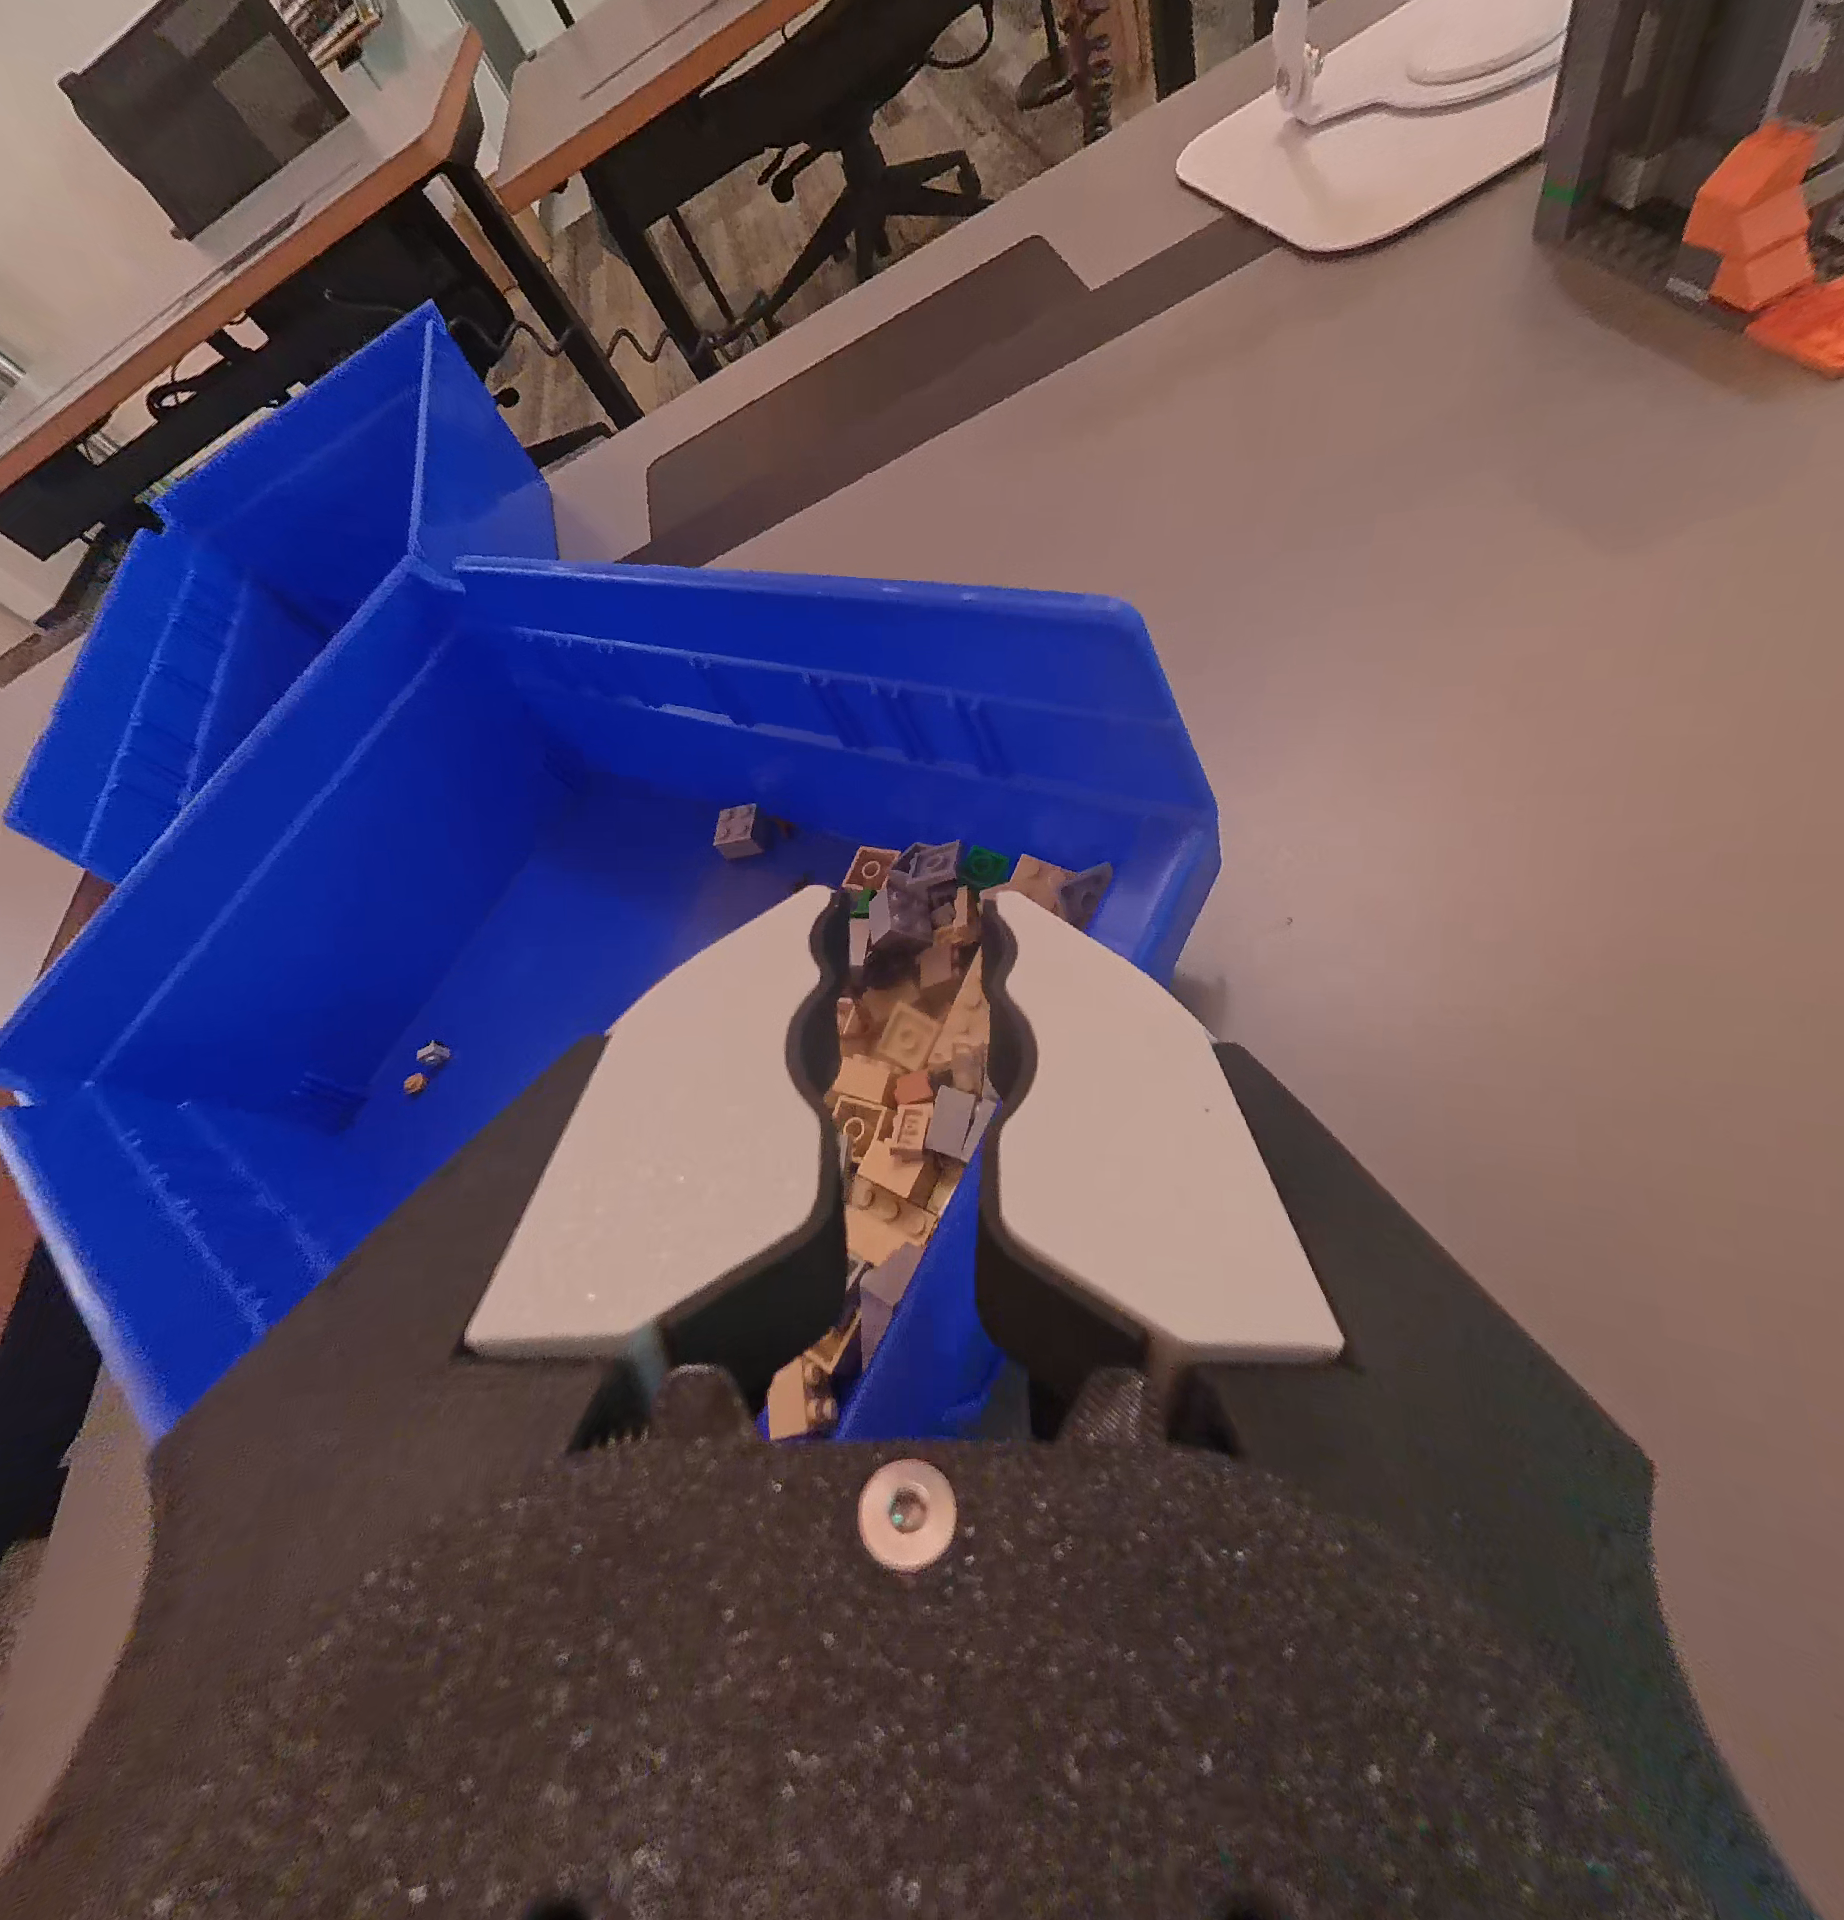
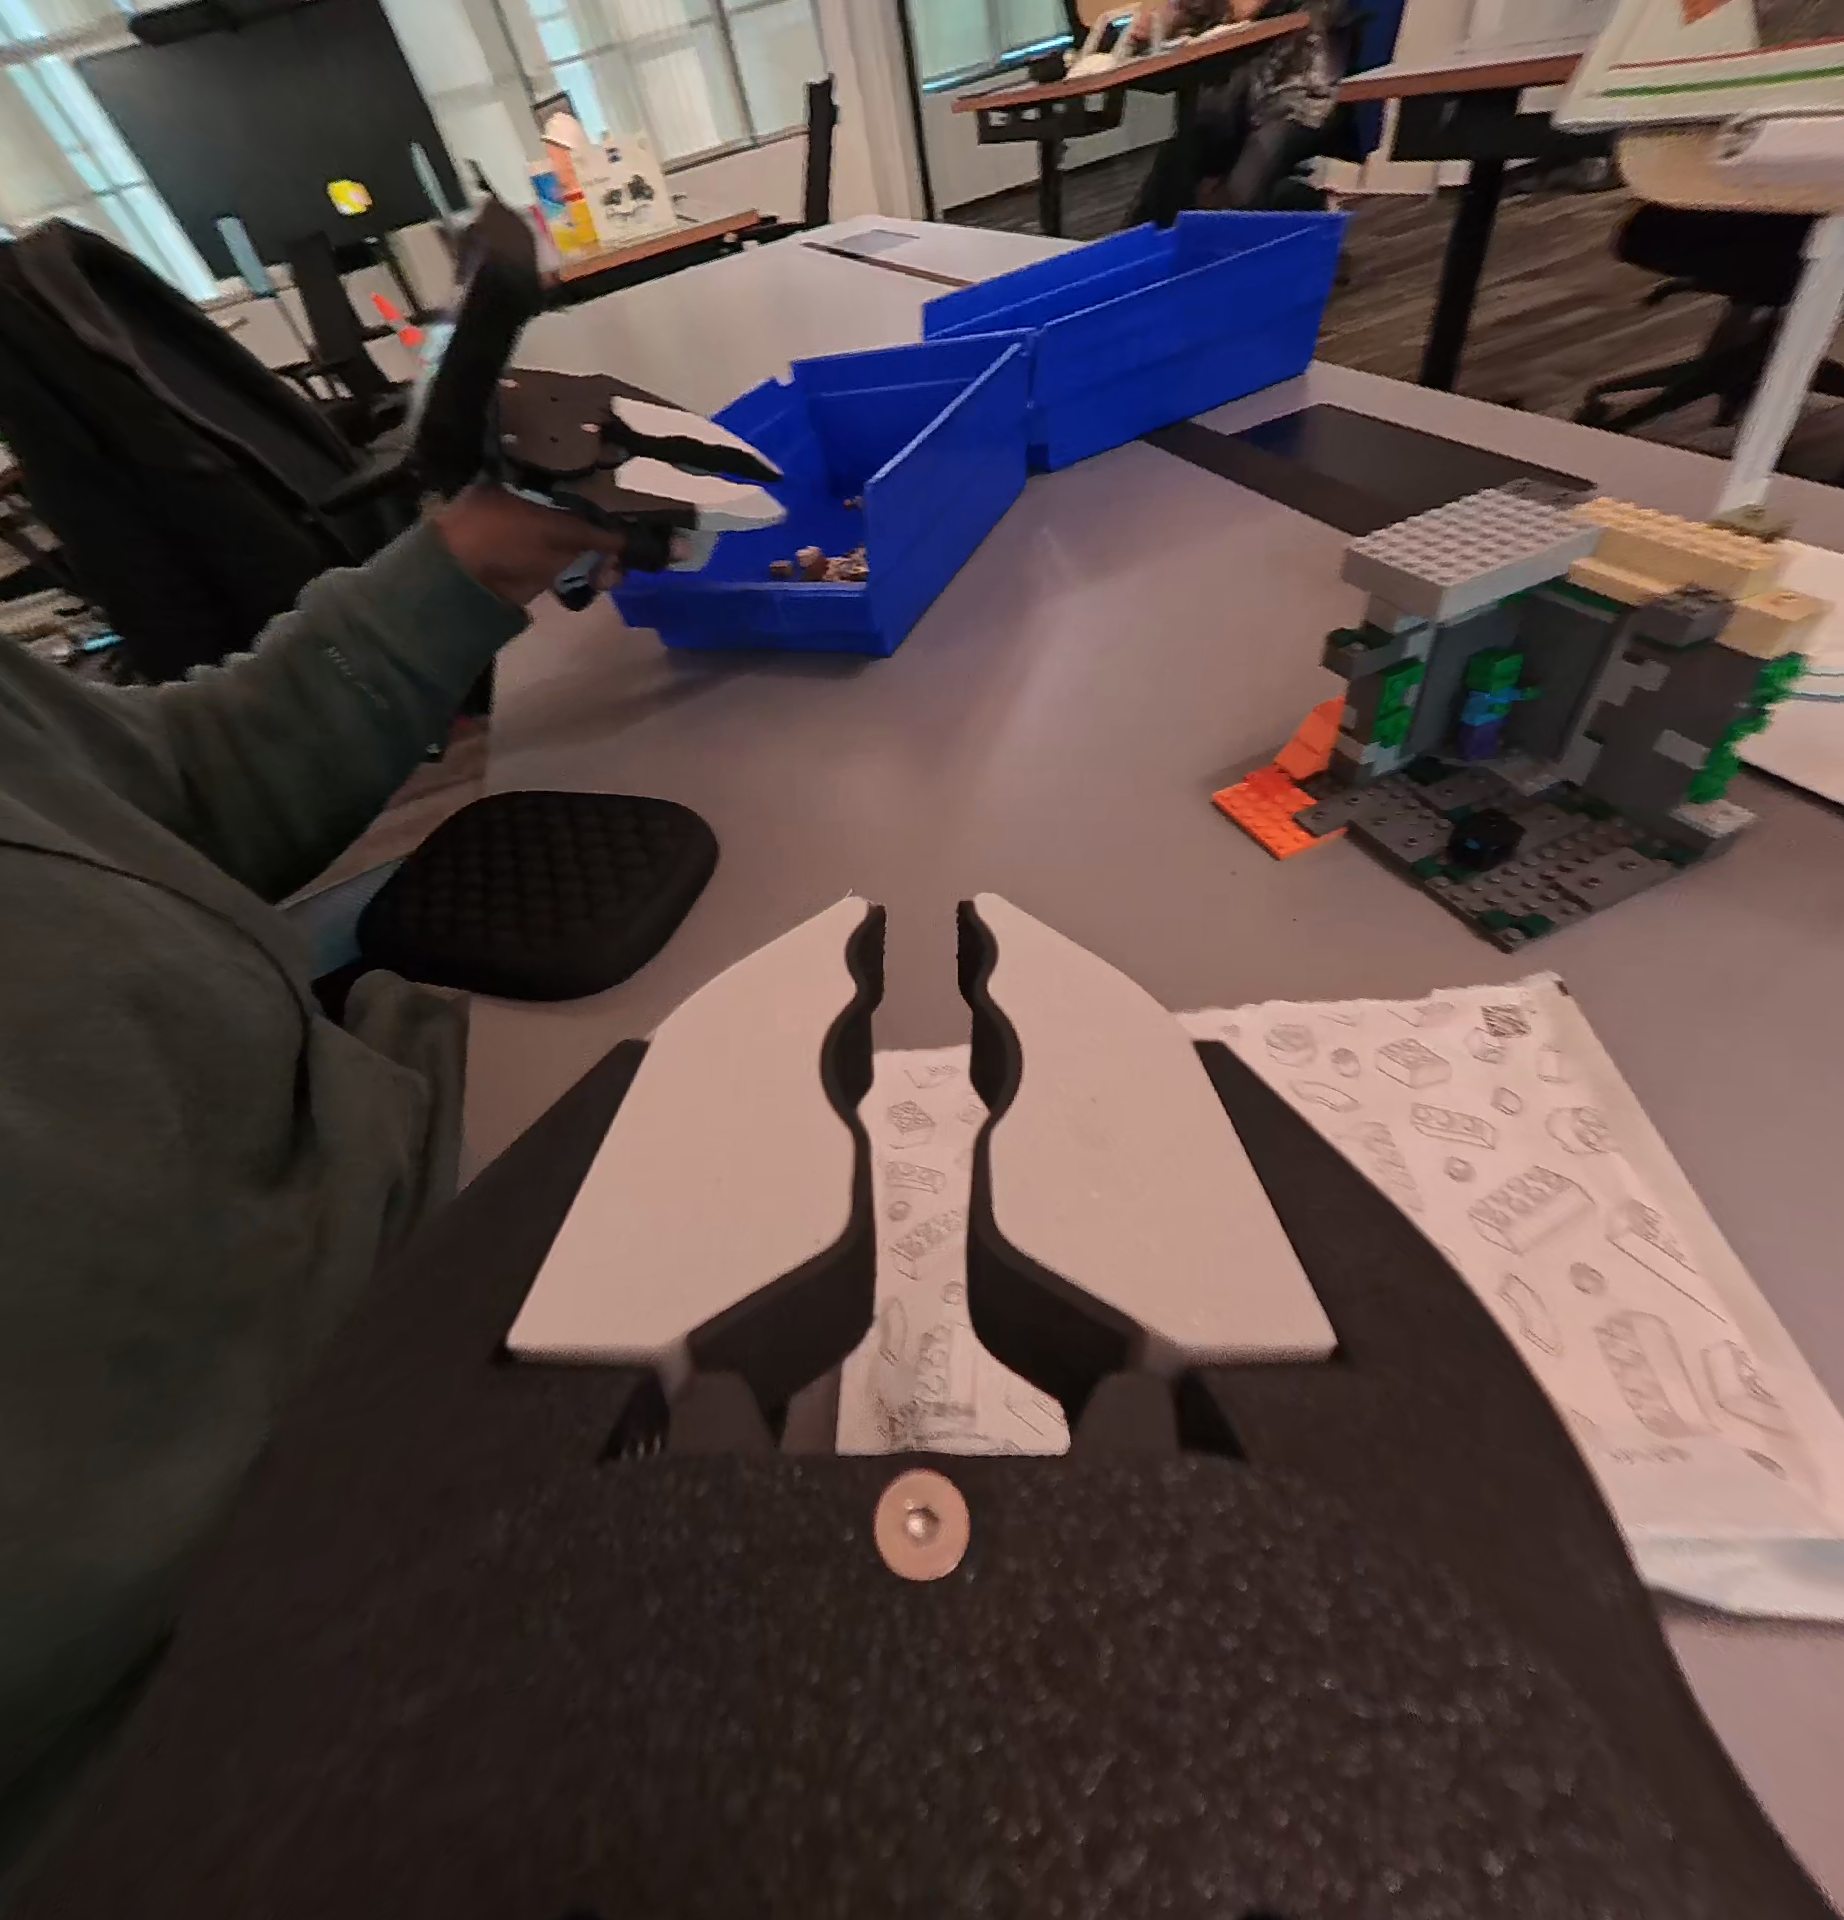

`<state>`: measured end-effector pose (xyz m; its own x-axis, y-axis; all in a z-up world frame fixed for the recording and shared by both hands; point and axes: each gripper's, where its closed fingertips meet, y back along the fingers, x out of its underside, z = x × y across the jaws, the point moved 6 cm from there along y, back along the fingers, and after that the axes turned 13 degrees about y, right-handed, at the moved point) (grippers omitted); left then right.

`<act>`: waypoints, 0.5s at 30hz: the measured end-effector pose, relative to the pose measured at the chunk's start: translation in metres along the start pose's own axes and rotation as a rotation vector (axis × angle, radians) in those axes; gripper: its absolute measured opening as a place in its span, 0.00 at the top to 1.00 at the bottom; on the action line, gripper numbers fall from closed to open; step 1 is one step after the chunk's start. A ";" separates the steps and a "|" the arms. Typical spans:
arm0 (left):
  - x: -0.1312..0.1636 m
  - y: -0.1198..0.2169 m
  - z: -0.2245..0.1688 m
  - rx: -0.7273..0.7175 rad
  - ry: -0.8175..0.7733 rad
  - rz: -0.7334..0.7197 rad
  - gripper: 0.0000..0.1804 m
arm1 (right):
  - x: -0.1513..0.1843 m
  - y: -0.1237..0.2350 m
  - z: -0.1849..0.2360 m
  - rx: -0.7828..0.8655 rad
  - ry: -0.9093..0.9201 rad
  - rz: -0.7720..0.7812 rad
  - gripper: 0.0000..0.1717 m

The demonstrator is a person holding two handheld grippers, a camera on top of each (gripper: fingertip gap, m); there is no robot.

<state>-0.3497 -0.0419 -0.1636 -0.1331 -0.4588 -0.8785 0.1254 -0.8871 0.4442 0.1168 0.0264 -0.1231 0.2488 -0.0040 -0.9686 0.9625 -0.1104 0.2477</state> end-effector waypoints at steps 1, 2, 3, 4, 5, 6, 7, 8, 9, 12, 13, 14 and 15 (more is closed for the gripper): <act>-0.001 0.004 0.001 0.000 0.003 -0.004 0.87 | 0.001 0.003 -0.004 0.030 -0.001 0.009 0.92; -0.001 0.008 0.001 -0.001 0.006 -0.010 0.87 | 0.003 0.006 -0.008 0.057 -0.003 0.021 0.92; -0.002 0.013 0.003 -0.005 0.006 -0.014 0.89 | 0.005 0.010 -0.012 0.081 -0.010 0.038 0.92; -0.002 0.017 0.005 -0.013 0.007 -0.021 0.91 | 0.008 0.014 -0.015 0.109 -0.018 0.061 0.92; -0.003 0.022 0.007 -0.027 0.007 -0.031 0.93 | 0.011 0.017 -0.019 0.140 -0.020 0.083 0.92; -0.003 0.027 0.011 -0.044 0.009 -0.039 0.96 | 0.014 0.020 -0.021 0.162 -0.019 0.102 0.92; -0.004 0.032 0.016 -0.063 0.008 -0.048 1.00 | 0.017 0.021 -0.023 0.176 -0.022 0.122 0.92; -0.005 0.036 0.022 -0.082 0.009 -0.044 1.00 | 0.020 0.023 -0.023 0.186 -0.023 0.139 0.92; -0.004 0.040 0.029 -0.098 0.016 -0.018 1.00 | 0.023 0.023 -0.023 0.192 -0.022 0.151 0.92; -0.007 0.053 0.060 -0.178 0.061 0.009 1.00 | 0.029 0.021 -0.019 0.194 -0.016 0.177 0.92; -0.009 0.057 0.072 -0.212 0.072 0.013 1.00 | 0.030 0.020 -0.018 0.196 -0.010 0.184 0.92; -0.011 0.061 0.085 -0.243 0.079 0.021 1.00 | 0.032 0.019 -0.017 0.197 -0.004 0.189 0.92; -0.012 0.063 0.098 -0.266 0.083 0.044 1.00 | 0.033 0.018 -0.016 0.196 0.001 0.193 0.92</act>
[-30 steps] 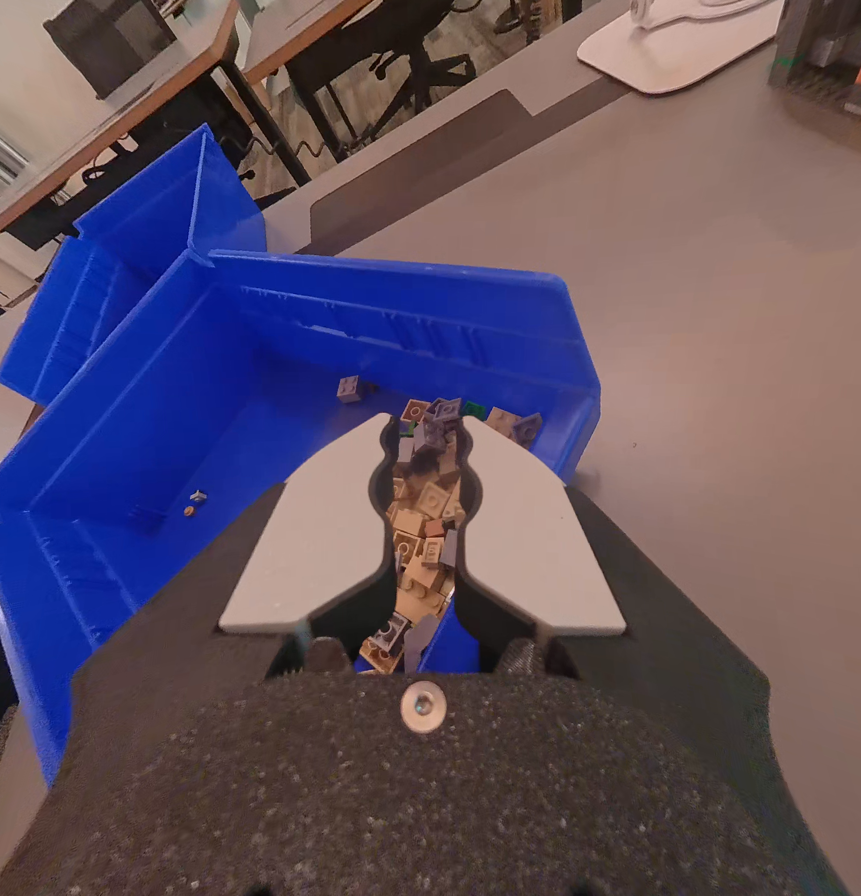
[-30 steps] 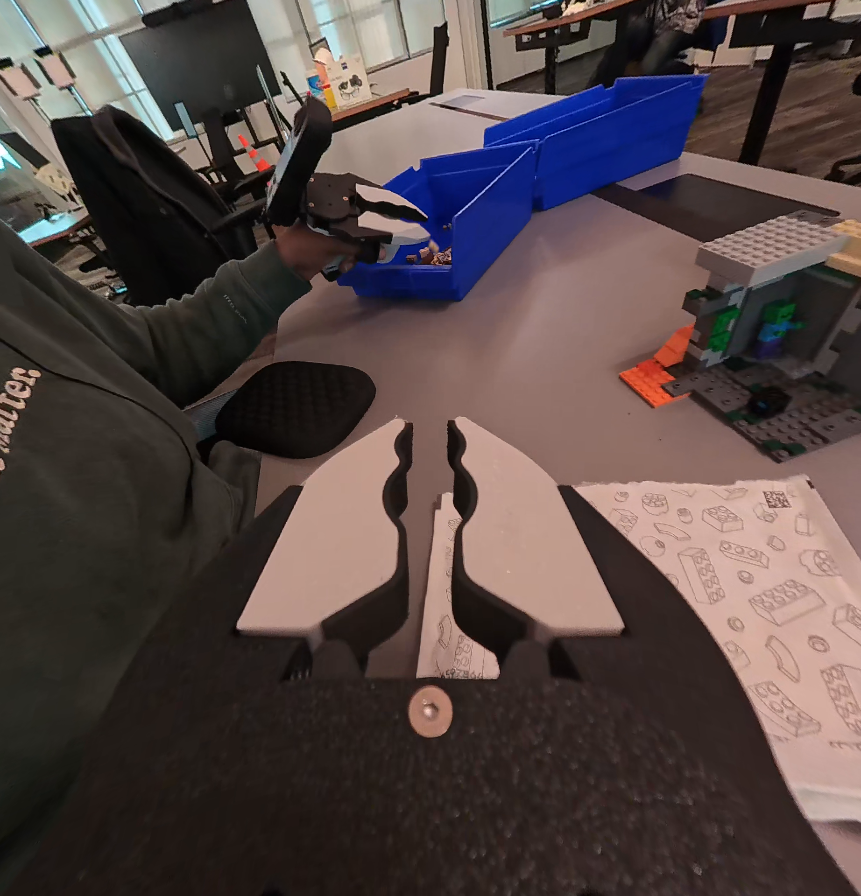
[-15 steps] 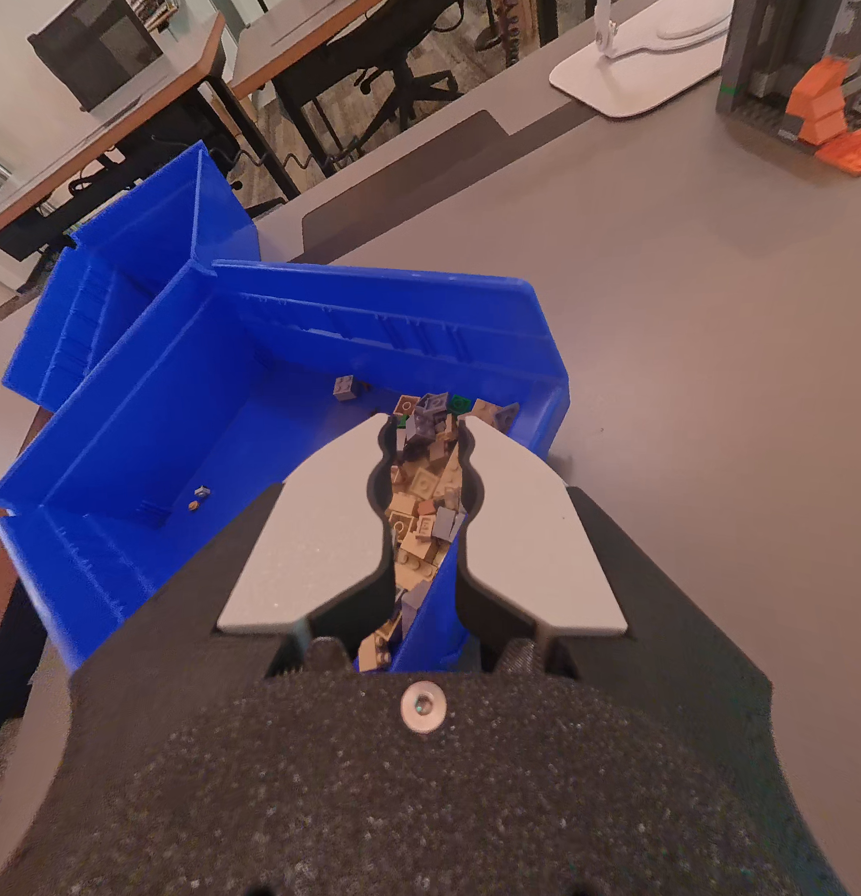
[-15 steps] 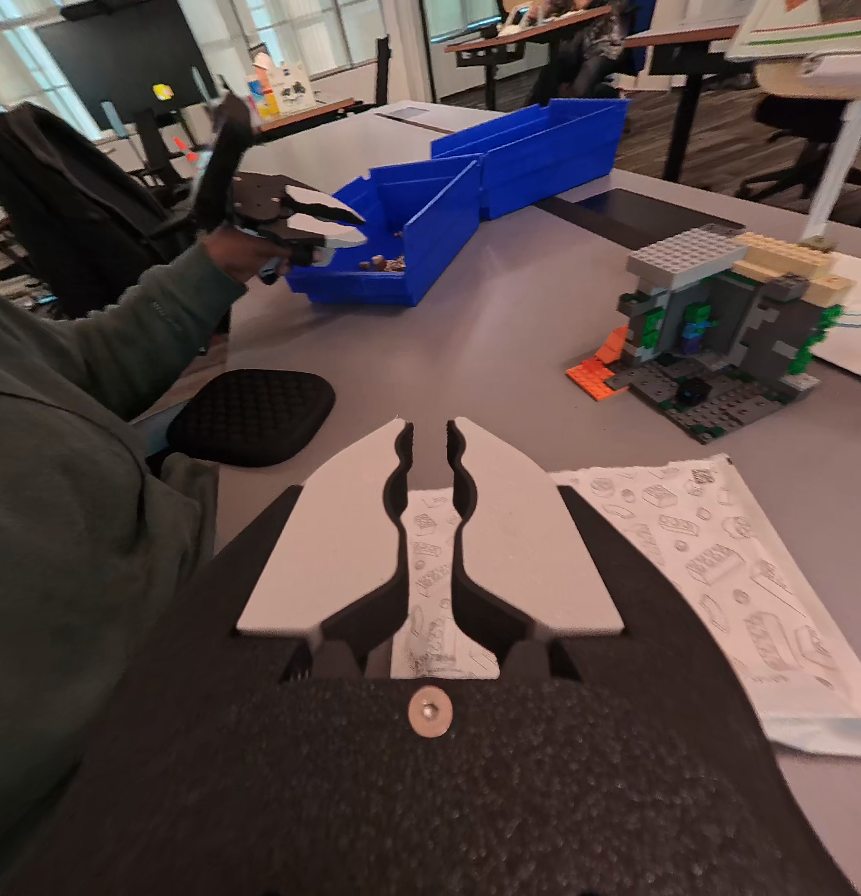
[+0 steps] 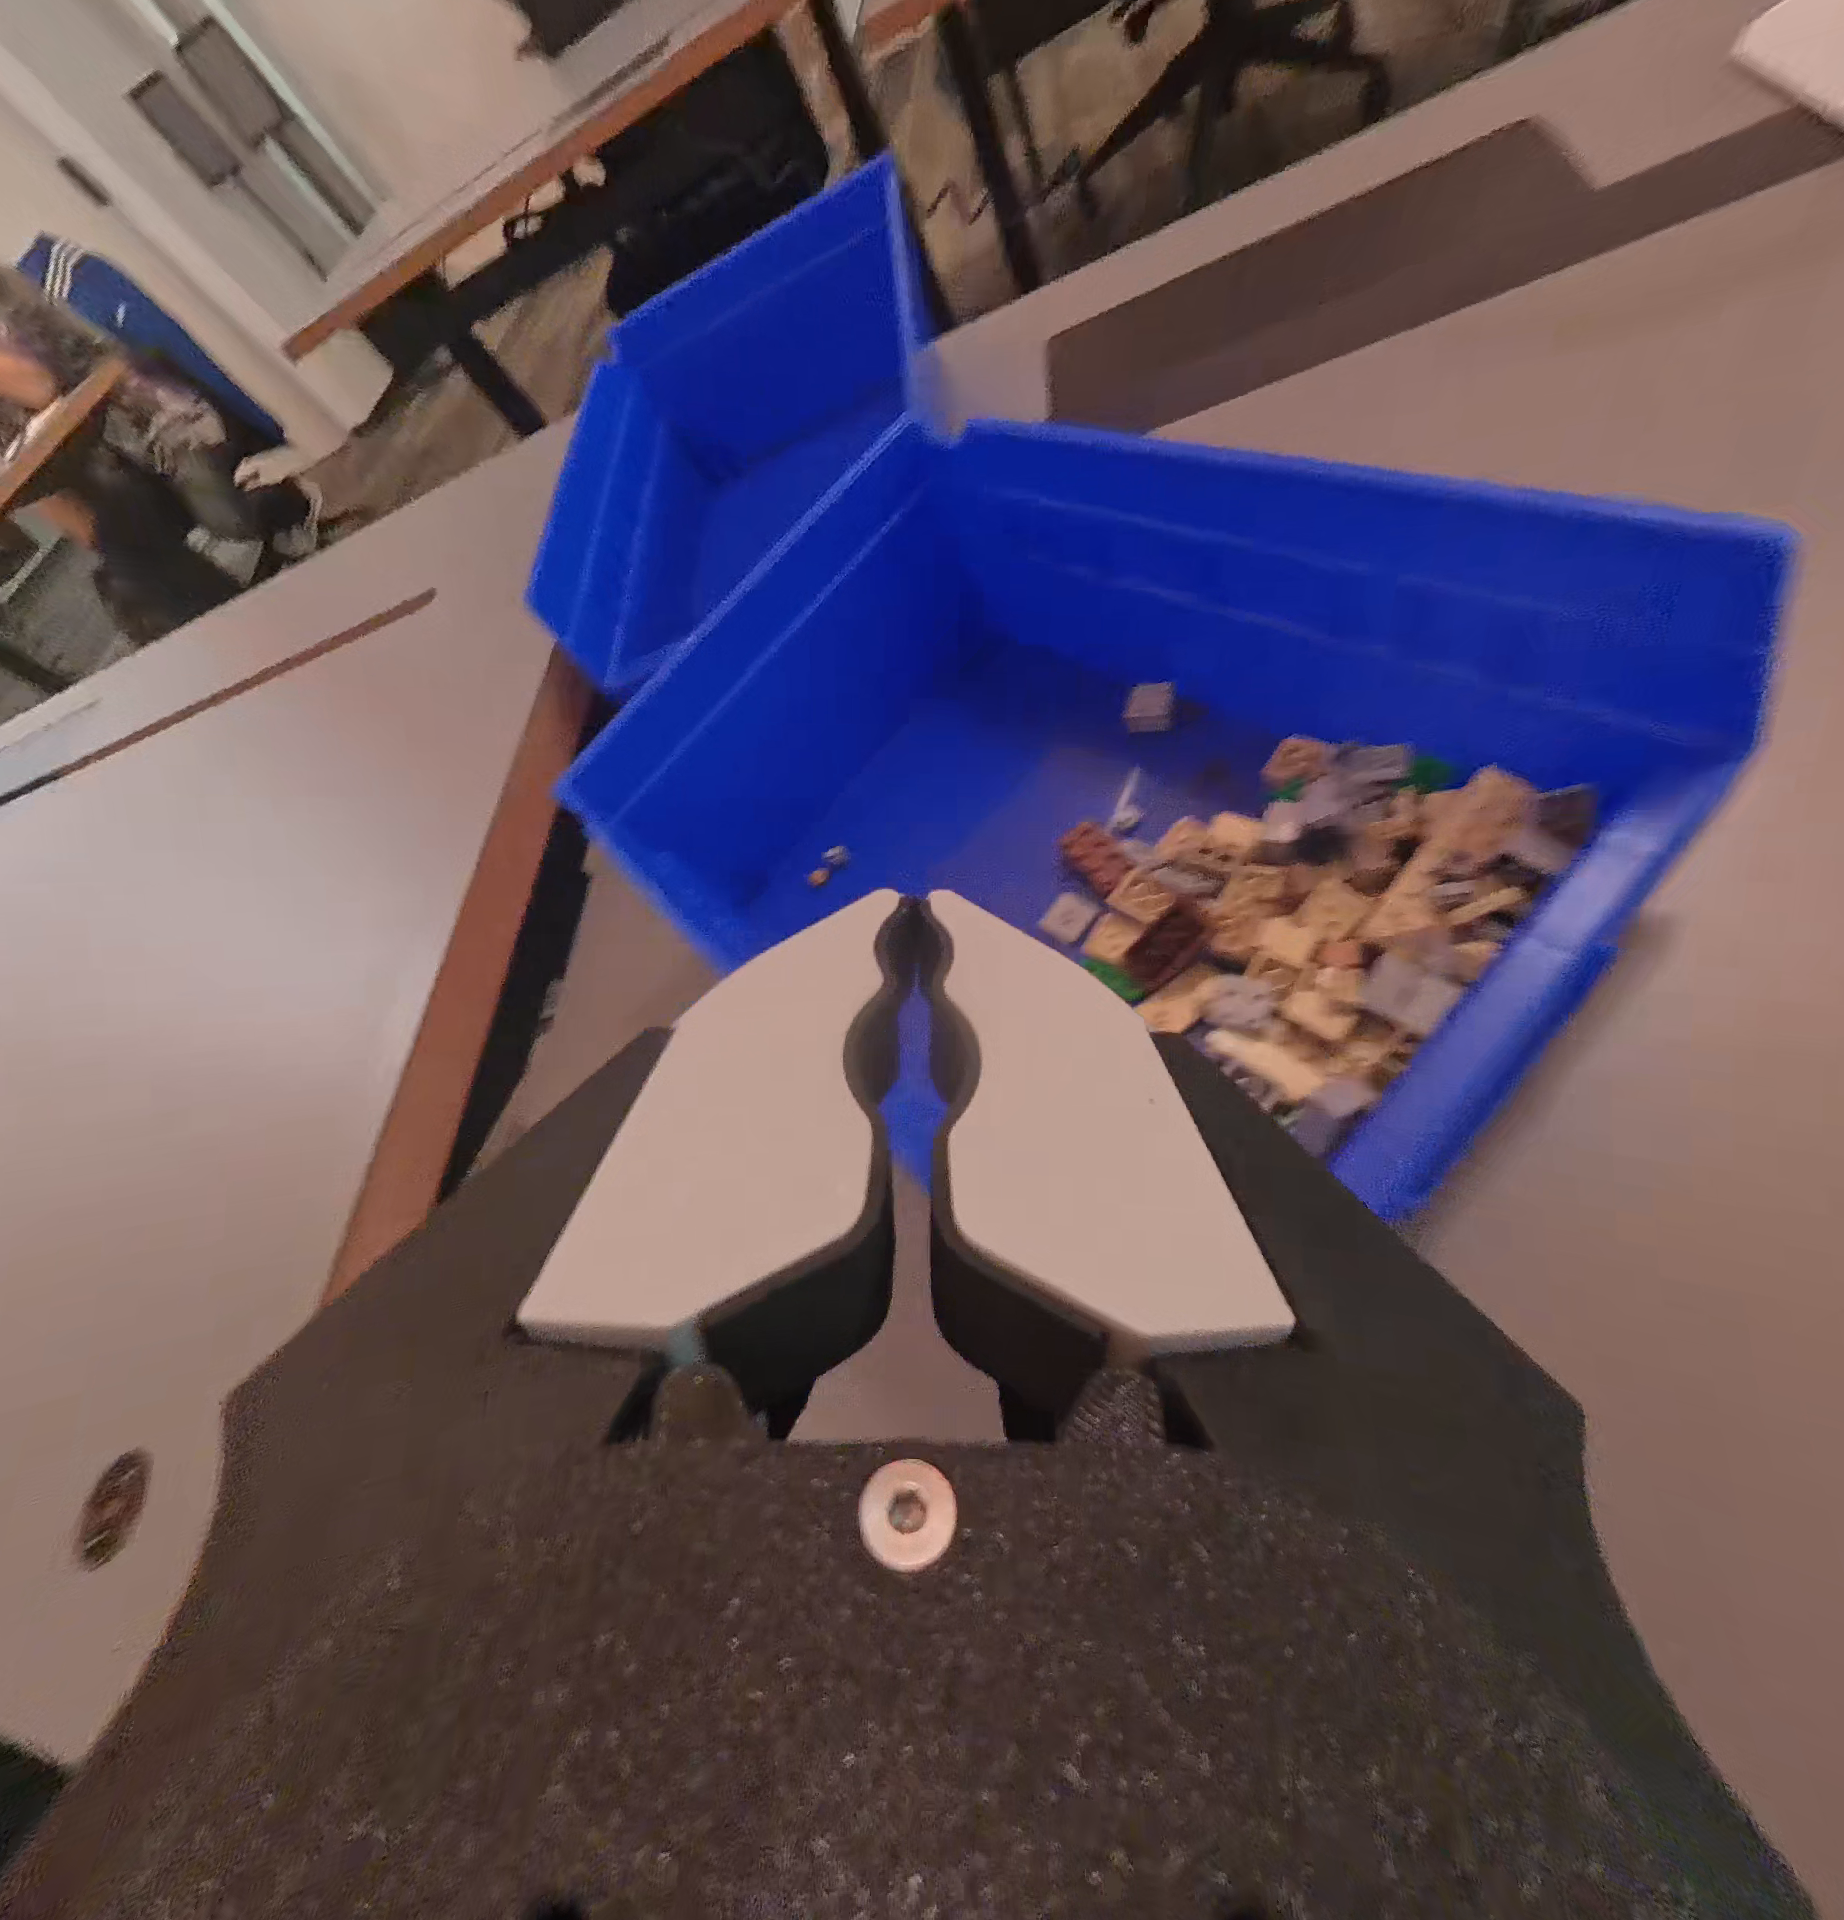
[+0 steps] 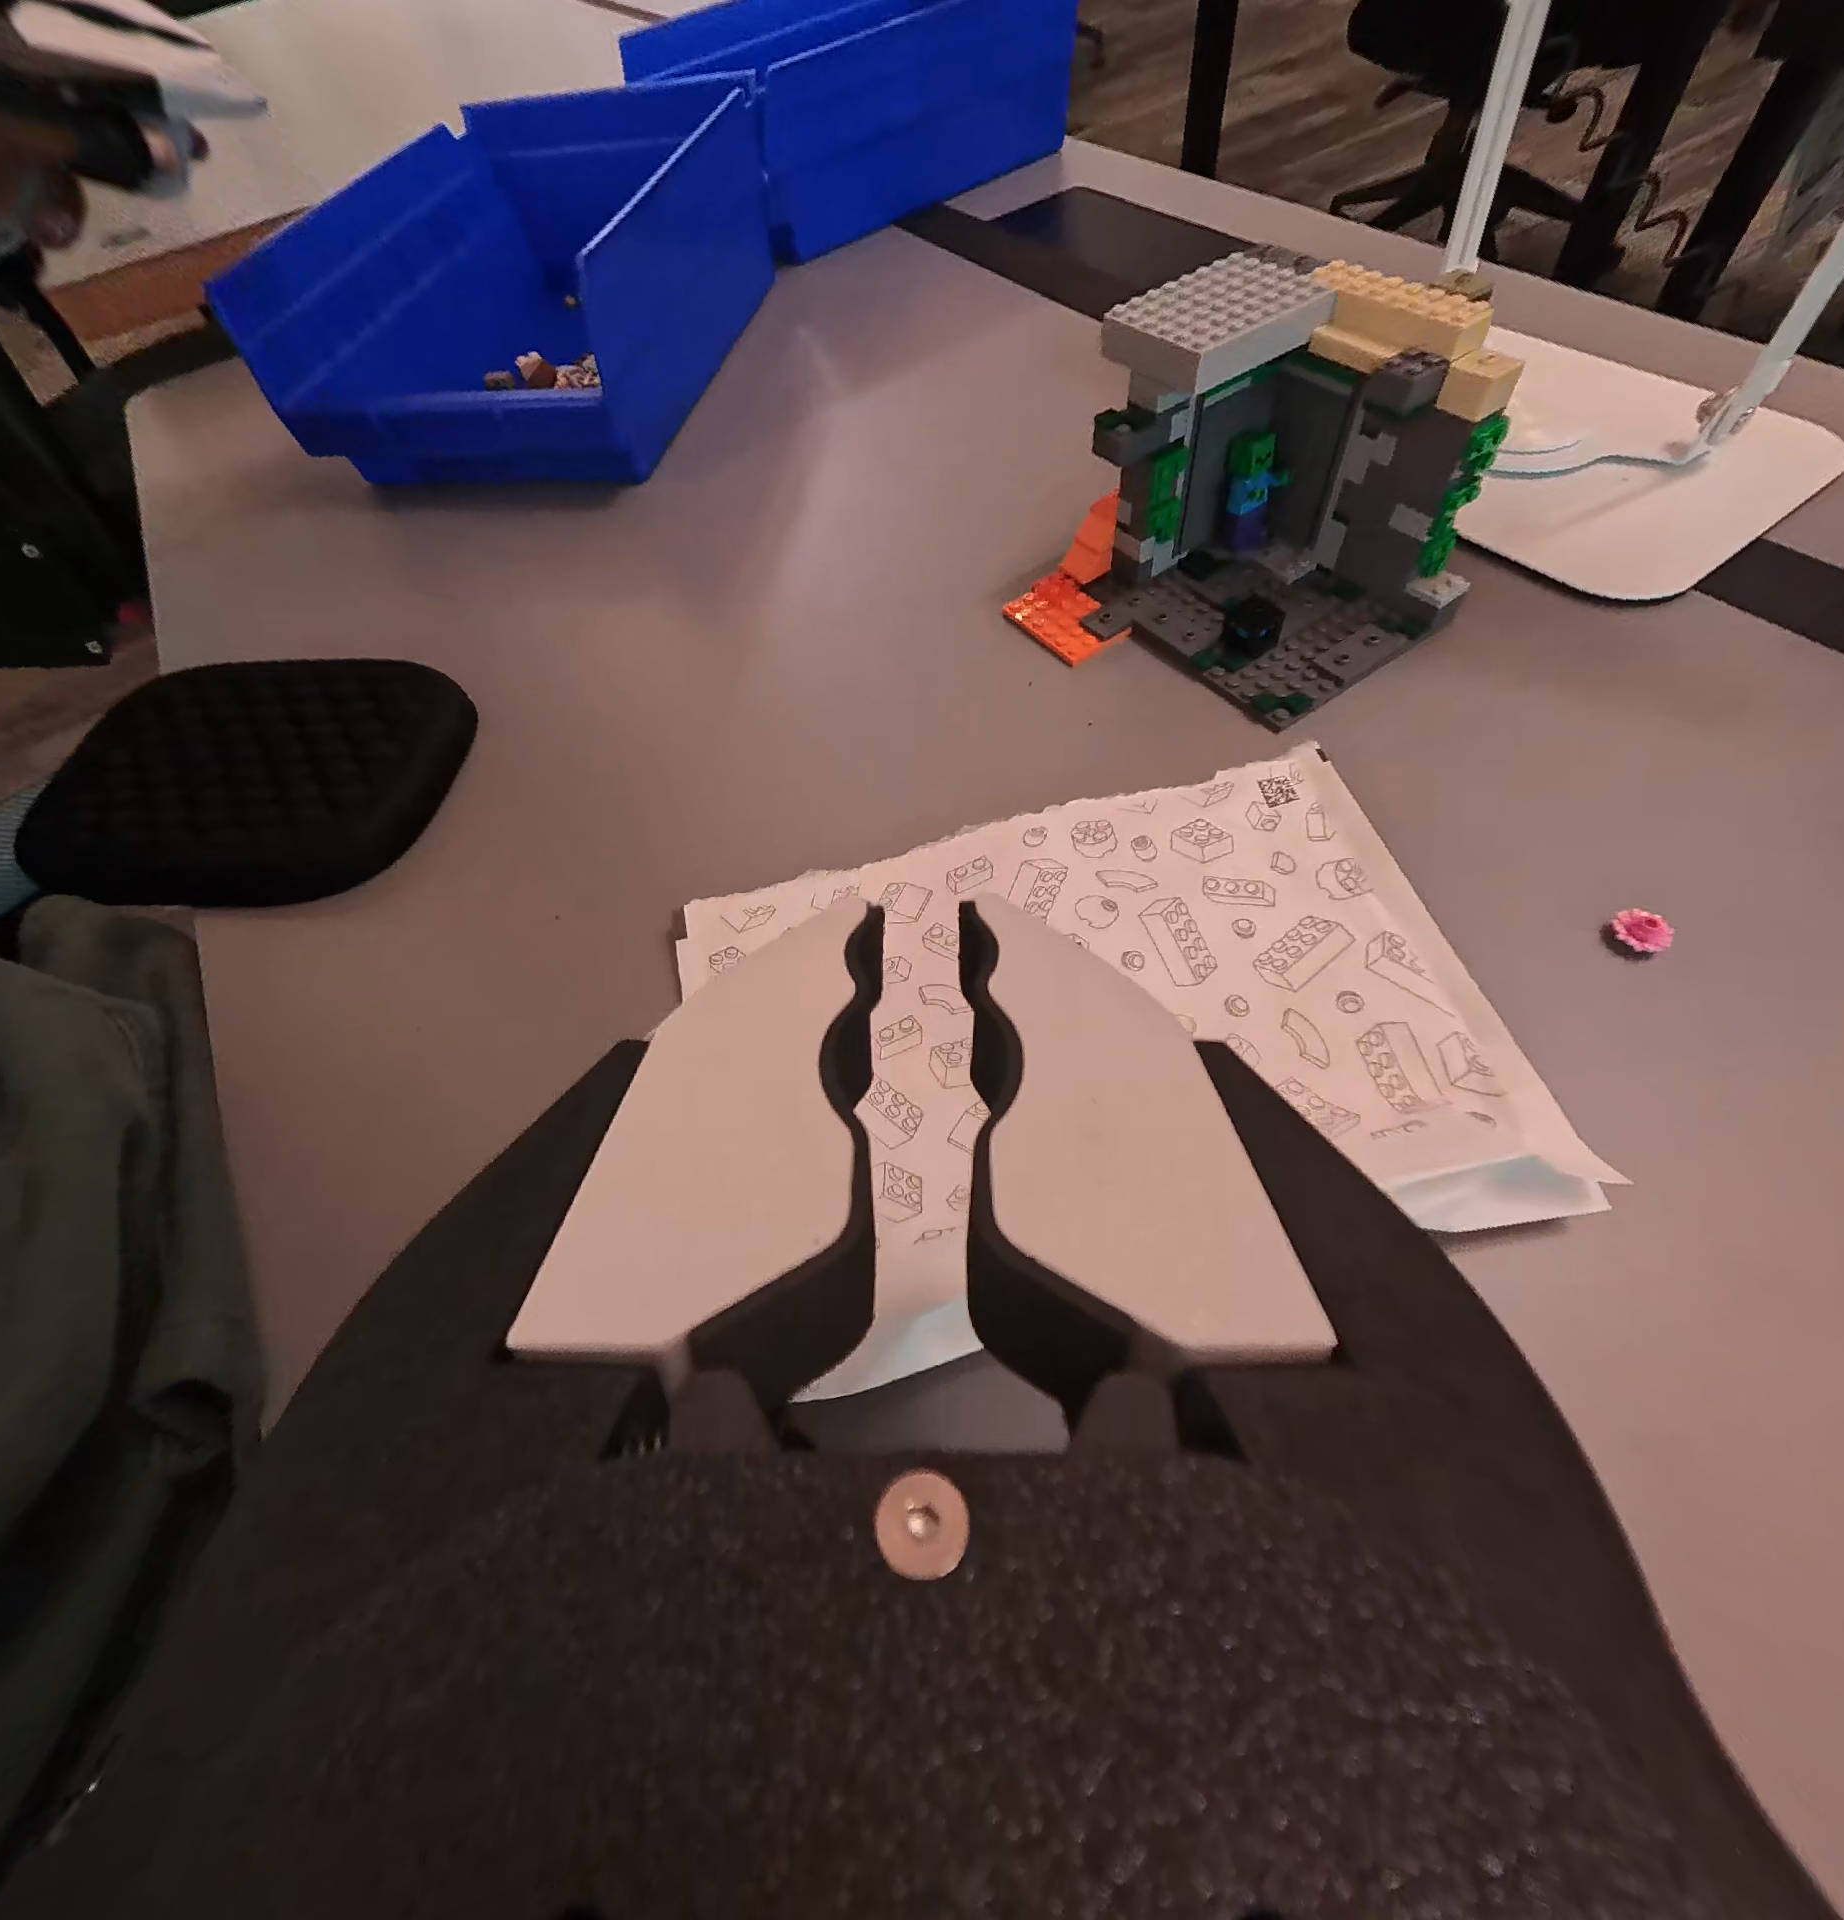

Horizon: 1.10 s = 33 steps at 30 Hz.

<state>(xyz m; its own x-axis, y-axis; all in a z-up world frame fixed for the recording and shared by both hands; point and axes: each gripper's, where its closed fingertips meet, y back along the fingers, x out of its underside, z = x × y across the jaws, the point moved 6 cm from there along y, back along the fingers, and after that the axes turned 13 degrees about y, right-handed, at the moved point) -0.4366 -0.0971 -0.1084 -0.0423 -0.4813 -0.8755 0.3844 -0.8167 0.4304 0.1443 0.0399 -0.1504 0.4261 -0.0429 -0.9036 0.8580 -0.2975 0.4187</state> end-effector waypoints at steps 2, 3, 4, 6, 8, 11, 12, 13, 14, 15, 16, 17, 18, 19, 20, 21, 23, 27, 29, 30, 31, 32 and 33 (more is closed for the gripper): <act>0.001 -0.009 0.026 -0.035 0.004 0.085 1.00 | 0.003 -0.002 0.001 -0.001 0.005 0.004 0.92; 0.003 -0.016 0.039 -0.039 0.015 0.129 0.92 | 0.004 -0.004 0.002 -0.004 0.004 0.004 0.92; 0.005 -0.024 0.050 -0.031 0.041 0.187 0.86 | 0.005 -0.005 0.002 -0.009 0.000 0.002 0.92; 0.011 -0.044 0.068 0.034 0.141 0.283 0.76 | 0.005 -0.008 0.002 -0.022 -0.010 -0.004 0.92; 0.013 -0.064 0.077 0.156 0.298 0.340 0.70 | 0.004 -0.010 0.004 -0.033 -0.010 -0.006 0.92; 0.019 -0.091 0.093 0.209 0.445 0.418 0.64 | 0.004 -0.012 0.006 -0.042 -0.005 -0.005 0.92; 0.020 -0.099 0.098 0.211 0.473 0.435 0.64 | 0.004 -0.012 0.007 -0.045 -0.005 -0.003 0.92; 0.023 -0.106 0.099 0.219 0.502 0.459 0.63 | 0.005 -0.013 0.007 -0.048 -0.006 -0.002 0.92; 0.025 -0.112 0.100 0.227 0.528 0.482 0.63 | 0.006 -0.014 0.008 -0.050 -0.009 0.000 0.92; 0.026 -0.115 0.101 0.238 0.555 0.501 0.65 | 0.007 -0.014 0.008 -0.052 -0.013 0.001 0.92; 0.025 -0.118 0.102 0.238 0.577 0.500 0.65 | 0.009 -0.014 0.008 -0.054 -0.017 0.002 0.92; 0.025 -0.119 0.102 0.240 0.580 0.514 0.67 | 0.010 -0.014 0.009 -0.056 -0.021 0.004 0.92; 0.025 -0.119 0.102 0.244 0.579 0.530 0.68 | 0.011 -0.015 0.009 -0.058 -0.023 0.006 0.92; 0.025 -0.118 0.102 0.238 0.570 0.547 0.69 | 0.012 -0.015 0.009 -0.060 -0.025 0.010 0.92; 0.026 -0.117 0.100 0.237 0.553 0.572 0.70 | 0.013 -0.014 0.009 -0.061 -0.026 0.013 0.92; 0.026 -0.116 0.099 0.242 0.542 0.592 0.71 | 0.014 -0.014 0.009 -0.062 -0.027 0.016 0.92; 0.028 -0.114 0.096 0.245 0.535 0.623 0.75 | 0.015 -0.015 0.009 -0.066 -0.030 0.016 0.92; 0.027 -0.112 0.090 0.314 0.573 0.634 0.90 | 0.015 -0.017 0.010 -0.069 -0.026 0.010 0.92; 0.028 -0.111 0.090 0.308 0.569 0.628 0.90 | 0.014 -0.018 0.009 -0.063 -0.018 0.011 0.92; 0.028 -0.111 0.091 0.301 0.567 0.620 0.91 | 0.014 -0.018 0.009 -0.058 -0.014 0.009 0.92; 0.028 -0.110 0.091 0.288 0.558 0.611 0.91 | 0.014 -0.018 0.009 -0.055 -0.013 0.006 0.92; 0.028 -0.109 0.090 0.274 0.540 0.598 0.91 | 0.014 -0.018 0.008 -0.053 -0.014 0.001 0.92; 0.027 -0.107 0.088 0.267 0.518 0.583 0.92 | 0.013 -0.017 0.008 -0.050 -0.015 -0.004 0.92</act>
<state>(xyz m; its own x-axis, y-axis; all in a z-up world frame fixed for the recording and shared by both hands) -0.5604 -0.0510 -0.1591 0.5526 -0.6968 -0.4573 -0.0218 -0.5606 0.8278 0.1330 0.0370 -0.1704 0.4190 -0.0566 -0.9062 0.8730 -0.2495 0.4192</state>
